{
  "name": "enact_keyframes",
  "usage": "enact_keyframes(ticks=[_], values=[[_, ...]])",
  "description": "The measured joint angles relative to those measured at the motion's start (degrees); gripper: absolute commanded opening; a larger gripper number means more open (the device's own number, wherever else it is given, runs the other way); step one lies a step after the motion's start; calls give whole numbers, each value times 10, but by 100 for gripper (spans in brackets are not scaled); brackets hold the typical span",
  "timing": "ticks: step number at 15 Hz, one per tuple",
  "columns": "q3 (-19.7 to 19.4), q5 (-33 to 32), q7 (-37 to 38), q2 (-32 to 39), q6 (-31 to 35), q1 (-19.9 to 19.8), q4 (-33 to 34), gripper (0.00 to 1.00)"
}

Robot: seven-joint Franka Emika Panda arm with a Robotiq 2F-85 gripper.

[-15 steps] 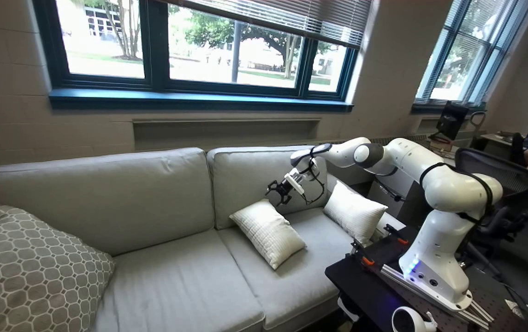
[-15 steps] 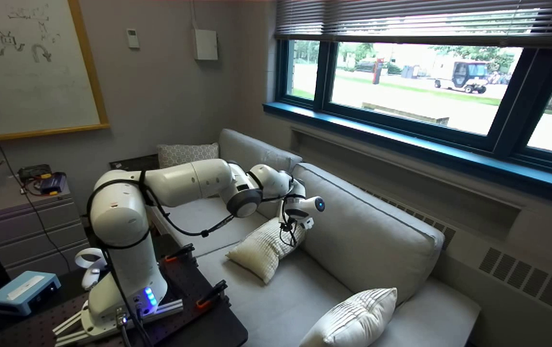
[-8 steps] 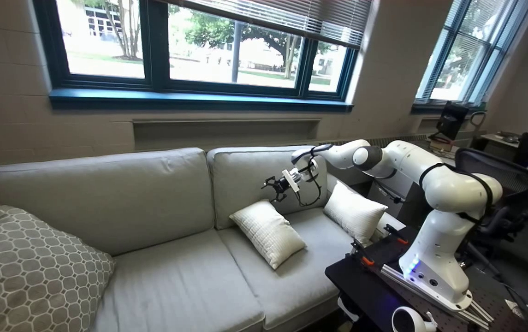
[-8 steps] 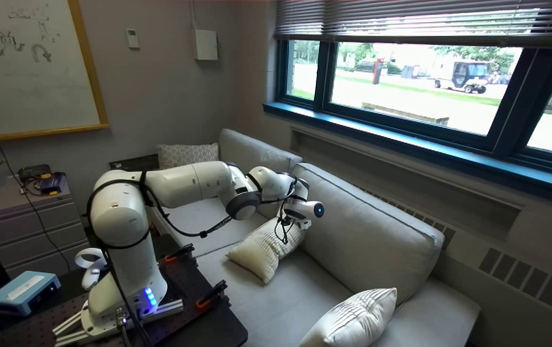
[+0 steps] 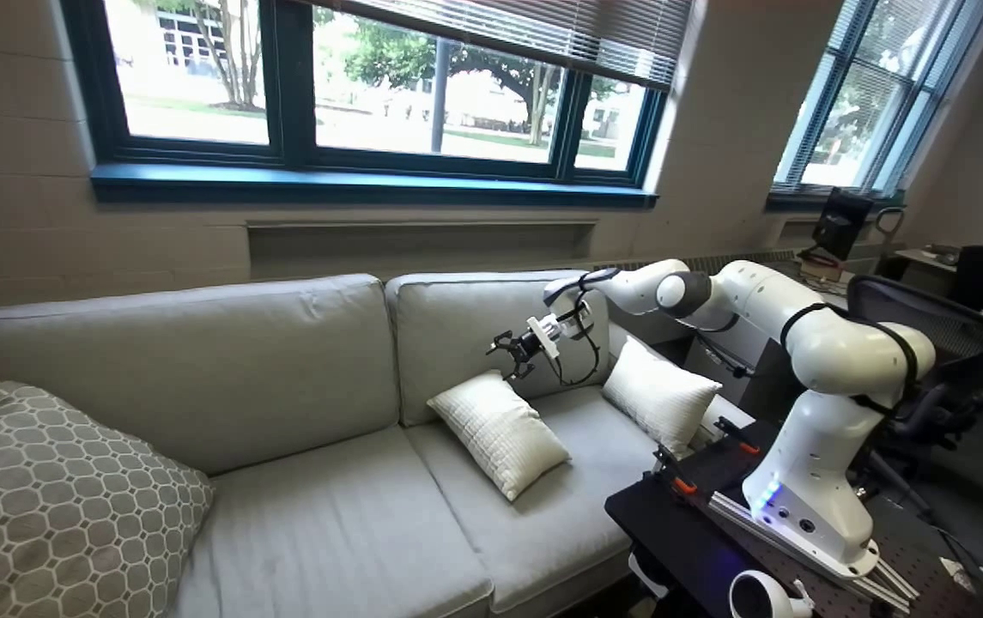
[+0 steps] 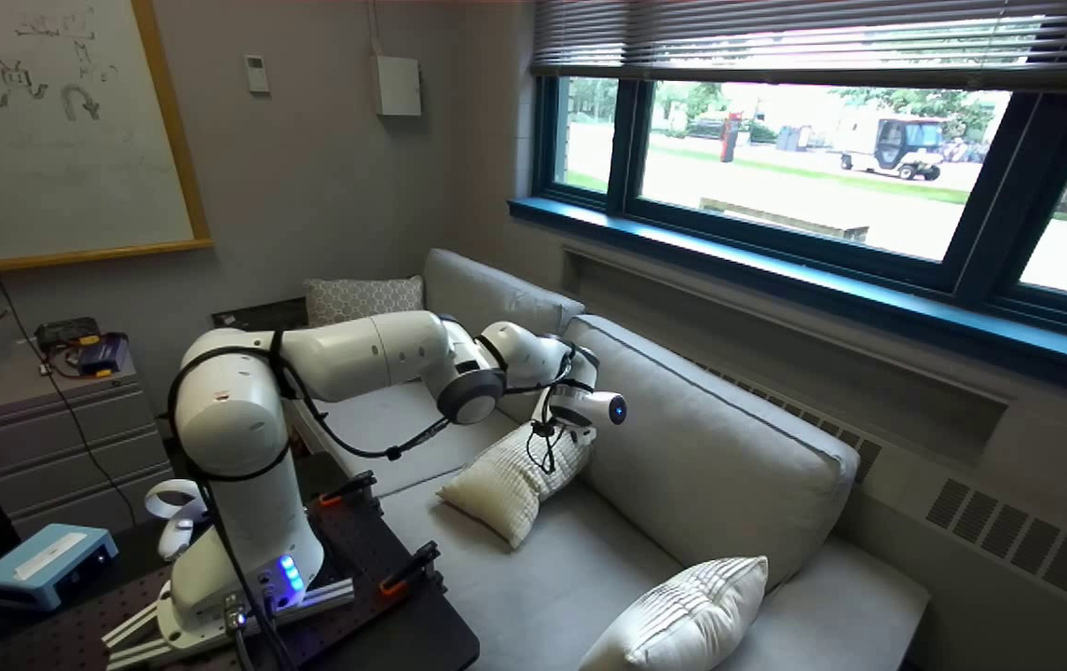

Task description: Put the right and left pillow against the arm rest upright one at a time

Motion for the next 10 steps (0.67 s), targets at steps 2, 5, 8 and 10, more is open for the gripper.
enact_keyframes(ticks=[2, 5, 8, 10], values=[[1, 53, -1, 0, -17, -7, -4, 100], [-19, 84, -7, 0, -11, -2, -12, 100], [-71, 79, -5, 1, 41, 34, -17, 100], [-102, 66, -1, 1, 86, 63, -24, 100]])
